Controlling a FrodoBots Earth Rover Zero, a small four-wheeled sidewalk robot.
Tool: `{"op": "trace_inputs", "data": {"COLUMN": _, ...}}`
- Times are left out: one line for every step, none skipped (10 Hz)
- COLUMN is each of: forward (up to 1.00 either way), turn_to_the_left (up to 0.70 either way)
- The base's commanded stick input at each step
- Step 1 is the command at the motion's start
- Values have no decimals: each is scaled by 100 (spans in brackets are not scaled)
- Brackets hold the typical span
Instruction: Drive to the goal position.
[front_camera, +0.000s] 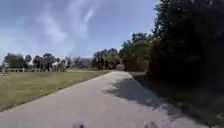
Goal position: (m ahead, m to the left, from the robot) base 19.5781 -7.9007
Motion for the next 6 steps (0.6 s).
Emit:
{"op": "trace_inputs", "data": {"forward": 70, "turn_to_the_left": 0}}
{"op": "trace_inputs", "data": {"forward": 70, "turn_to_the_left": 0}}
{"op": "trace_inputs", "data": {"forward": 70, "turn_to_the_left": 0}}
{"op": "trace_inputs", "data": {"forward": 70, "turn_to_the_left": 0}}
{"op": "trace_inputs", "data": {"forward": 70, "turn_to_the_left": 0}}
{"op": "trace_inputs", "data": {"forward": 70, "turn_to_the_left": 0}}
